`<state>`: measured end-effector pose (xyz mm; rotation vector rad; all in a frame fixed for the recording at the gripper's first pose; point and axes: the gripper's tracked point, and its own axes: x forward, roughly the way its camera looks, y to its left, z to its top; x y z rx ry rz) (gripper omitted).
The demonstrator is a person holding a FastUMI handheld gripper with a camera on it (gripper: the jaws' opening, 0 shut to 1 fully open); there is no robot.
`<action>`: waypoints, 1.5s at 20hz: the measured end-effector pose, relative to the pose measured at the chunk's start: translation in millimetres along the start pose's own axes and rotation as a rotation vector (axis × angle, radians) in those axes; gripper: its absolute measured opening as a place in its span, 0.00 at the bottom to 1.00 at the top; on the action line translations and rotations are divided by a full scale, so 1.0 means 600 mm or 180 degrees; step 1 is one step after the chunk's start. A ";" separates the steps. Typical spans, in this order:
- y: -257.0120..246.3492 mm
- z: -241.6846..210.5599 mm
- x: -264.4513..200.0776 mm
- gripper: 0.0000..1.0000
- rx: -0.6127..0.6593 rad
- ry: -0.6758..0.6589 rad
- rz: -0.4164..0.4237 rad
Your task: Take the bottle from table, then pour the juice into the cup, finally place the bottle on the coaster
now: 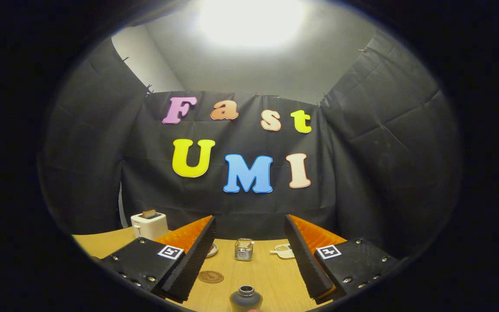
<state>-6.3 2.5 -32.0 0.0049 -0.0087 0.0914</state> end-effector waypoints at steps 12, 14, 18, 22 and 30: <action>0.002 -0.135 -0.007 0.96 0.0180 0.0491 0.0164; 0.005 -0.158 -0.009 0.96 0.0186 0.0570 0.0206; 0.012 -0.208 -0.016 0.96 0.0151 0.0789 0.0277; 0.014 -0.246 -0.021 0.96 0.0131 0.0963 0.0308; 0.011 -0.319 -0.027 0.96 0.0066 0.1321 0.0307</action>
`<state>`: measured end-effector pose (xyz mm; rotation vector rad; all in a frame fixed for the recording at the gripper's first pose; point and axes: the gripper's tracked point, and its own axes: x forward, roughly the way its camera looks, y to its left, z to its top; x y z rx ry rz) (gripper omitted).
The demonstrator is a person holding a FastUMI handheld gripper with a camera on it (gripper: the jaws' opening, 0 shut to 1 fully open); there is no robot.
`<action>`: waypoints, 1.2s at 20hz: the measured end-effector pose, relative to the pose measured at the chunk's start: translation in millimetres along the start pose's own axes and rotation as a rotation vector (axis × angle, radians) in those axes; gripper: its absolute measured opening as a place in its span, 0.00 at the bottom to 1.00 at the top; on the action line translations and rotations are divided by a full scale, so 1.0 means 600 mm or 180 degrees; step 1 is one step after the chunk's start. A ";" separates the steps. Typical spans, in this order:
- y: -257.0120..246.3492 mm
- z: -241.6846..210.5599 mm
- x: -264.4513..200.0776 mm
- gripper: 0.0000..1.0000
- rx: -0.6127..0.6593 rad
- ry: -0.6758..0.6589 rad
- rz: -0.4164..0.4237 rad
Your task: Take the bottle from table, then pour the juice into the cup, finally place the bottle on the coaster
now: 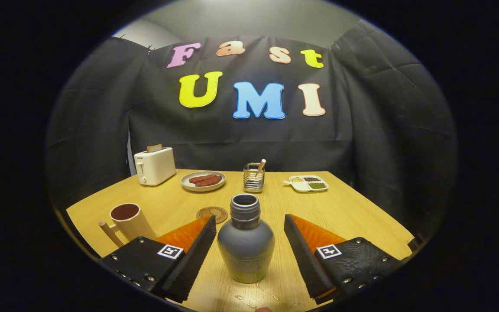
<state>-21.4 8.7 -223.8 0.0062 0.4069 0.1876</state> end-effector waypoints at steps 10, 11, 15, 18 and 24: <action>0.007 -0.075 0.021 0.96 0.0067 0.0363 0.0034; 0.008 -0.084 0.021 0.96 0.0062 0.0397 0.0036; 0.007 -0.111 0.020 0.96 0.0070 0.0522 0.0003; 0.010 -0.122 0.021 0.96 0.0063 0.0582 0.0002; 0.015 -0.129 0.023 0.80 0.0102 0.0635 0.0005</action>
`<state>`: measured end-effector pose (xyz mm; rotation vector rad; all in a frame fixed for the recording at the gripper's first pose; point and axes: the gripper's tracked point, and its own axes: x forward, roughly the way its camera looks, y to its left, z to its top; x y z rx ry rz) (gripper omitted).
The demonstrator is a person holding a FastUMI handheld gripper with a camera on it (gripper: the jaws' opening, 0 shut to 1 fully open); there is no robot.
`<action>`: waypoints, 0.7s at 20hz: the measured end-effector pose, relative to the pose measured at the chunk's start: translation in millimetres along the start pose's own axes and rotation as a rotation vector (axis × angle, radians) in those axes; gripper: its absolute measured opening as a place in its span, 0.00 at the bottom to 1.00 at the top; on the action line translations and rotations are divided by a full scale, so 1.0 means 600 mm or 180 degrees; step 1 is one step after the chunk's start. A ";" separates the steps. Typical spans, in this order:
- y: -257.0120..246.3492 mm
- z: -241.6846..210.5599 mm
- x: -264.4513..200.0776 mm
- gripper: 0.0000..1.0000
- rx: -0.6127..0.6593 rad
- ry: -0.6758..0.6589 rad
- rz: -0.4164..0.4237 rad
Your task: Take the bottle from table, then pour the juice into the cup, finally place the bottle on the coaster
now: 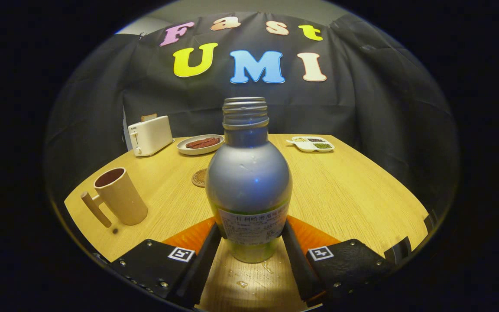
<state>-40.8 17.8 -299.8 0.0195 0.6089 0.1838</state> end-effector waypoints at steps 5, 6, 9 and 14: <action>-0.001 0.000 0.000 0.75 -0.0023 0.0056 -0.0046; 0.000 0.002 -0.002 0.75 -0.0024 0.0064 -0.0059; 0.000 0.003 0.004 0.70 -0.0035 0.0131 -0.0066; 0.003 0.018 0.003 0.62 -0.0139 0.0143 -0.0132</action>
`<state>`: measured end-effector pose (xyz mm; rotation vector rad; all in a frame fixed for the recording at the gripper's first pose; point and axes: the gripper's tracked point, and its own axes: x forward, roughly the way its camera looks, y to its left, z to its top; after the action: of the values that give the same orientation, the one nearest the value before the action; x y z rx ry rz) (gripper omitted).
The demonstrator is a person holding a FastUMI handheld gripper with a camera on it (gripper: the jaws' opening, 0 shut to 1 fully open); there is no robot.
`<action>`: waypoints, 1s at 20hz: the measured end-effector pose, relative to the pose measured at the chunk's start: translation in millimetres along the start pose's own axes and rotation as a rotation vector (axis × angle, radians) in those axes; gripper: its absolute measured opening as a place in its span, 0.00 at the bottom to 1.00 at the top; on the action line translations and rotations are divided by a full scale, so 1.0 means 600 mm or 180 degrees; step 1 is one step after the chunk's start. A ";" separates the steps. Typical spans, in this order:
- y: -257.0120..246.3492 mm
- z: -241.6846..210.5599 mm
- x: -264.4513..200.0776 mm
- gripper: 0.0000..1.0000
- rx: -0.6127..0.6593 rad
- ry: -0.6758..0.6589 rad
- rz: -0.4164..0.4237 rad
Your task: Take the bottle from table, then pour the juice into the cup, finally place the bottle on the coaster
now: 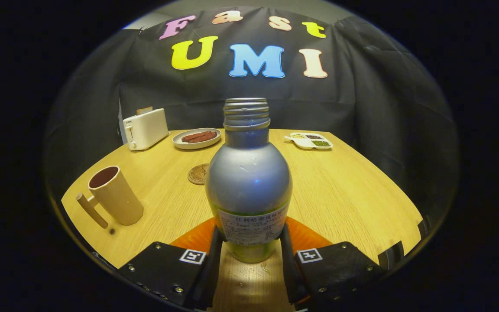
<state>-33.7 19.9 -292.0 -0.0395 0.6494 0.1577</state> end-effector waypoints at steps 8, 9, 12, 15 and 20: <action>0.021 0.059 -0.007 0.62 -0.0634 -0.0065 -0.0048; 0.024 0.066 -0.009 0.62 -0.0725 -0.0075 -0.0064; 0.042 0.076 -0.010 0.62 -0.0944 -0.0084 -0.0050; 0.060 0.084 -0.011 0.62 -0.1112 -0.0080 -0.0030; 0.085 0.090 -0.012 0.62 -0.1484 -0.0045 -0.0009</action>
<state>-14.8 74.0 -244.0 -0.4875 0.5873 0.3040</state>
